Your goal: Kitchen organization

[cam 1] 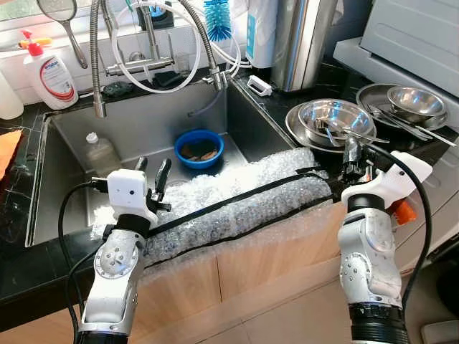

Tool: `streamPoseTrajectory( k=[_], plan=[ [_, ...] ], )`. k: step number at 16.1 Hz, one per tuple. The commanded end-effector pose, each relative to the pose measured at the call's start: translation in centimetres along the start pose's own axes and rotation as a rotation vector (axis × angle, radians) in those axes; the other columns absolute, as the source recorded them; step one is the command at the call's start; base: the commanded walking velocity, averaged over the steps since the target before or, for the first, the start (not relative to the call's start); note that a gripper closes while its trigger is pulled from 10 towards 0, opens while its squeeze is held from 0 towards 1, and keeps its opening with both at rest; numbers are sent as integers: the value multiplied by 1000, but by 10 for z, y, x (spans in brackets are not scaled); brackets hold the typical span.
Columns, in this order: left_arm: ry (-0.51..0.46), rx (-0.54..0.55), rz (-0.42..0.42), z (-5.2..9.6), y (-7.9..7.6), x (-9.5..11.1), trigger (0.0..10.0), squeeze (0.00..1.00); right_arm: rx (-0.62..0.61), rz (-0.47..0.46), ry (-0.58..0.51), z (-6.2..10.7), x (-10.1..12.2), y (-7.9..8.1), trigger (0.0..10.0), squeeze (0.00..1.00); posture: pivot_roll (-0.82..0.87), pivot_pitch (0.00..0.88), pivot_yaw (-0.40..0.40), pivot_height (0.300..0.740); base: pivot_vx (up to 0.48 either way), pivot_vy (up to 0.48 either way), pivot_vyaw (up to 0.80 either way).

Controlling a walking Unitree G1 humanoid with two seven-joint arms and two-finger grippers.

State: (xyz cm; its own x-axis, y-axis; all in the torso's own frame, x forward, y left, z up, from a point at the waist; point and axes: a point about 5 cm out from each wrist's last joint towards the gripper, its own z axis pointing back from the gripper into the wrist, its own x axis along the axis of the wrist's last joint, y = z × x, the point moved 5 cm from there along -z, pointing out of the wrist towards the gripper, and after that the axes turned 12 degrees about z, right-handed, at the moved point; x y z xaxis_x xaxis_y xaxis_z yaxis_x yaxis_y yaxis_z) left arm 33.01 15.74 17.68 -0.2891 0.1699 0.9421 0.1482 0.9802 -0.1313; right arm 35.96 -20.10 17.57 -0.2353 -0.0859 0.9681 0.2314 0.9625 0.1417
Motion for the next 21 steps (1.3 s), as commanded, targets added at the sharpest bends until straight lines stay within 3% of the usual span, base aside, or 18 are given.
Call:
streamPoseTrajectory(
  k=[1, 2, 3, 11, 12, 13, 14, 21],
  plan=[
    [-1, -5, -15, 1, -1, 0, 10000, 0, 7, -13, -7, -2, 1, 5, 0, 0, -96, 19, 38, 740, 0, 0, 0],
    [-1, -5, -15, 1, -1, 0, 10000, 0, 9, -13, -8, -2, 1, 6, 3137, 0, -96, 19, 38, 740, 0, 0, 0],
    [-1, -5, -15, 1, -1, 0, 10000, 0, 9, -12, -8, -2, 2, 6, 10000, 0, -96, 19, 38, 740, 0, 0, 0],
    [-2, -8, -13, 1, -2, 0, 10000, 0, 17, -20, -24, -3, 6, 8, 10000, 0, -98, 16, 38, 740, 0, 0, 0],
    [-1, -6, -13, 1, -2, 0, 10000, 0, 19, -22, -27, -3, 6, 9, 7373, 0, -98, 16, 38, 740, 0, 0, 0],
    [-1, -6, -13, 1, -2, 0, 10000, 0, 21, -22, -28, -3, 6, 9, 3176, 0, -98, 16, 38, 740, 0, 0, 0],
    [-1, -6, -13, 1, -2, -1, 10000, 0, 23, -26, -32, -3, 7, 10, 0, 0, -98, 16, 38, 740, 0, 0, 0],
    [-2, -9, -12, 0, -3, 0, 10000, 0, 23, -27, -37, -4, 8, 10, 0, 0, -98, 18, 38, 740, 0, 0, 0]
  ],
)
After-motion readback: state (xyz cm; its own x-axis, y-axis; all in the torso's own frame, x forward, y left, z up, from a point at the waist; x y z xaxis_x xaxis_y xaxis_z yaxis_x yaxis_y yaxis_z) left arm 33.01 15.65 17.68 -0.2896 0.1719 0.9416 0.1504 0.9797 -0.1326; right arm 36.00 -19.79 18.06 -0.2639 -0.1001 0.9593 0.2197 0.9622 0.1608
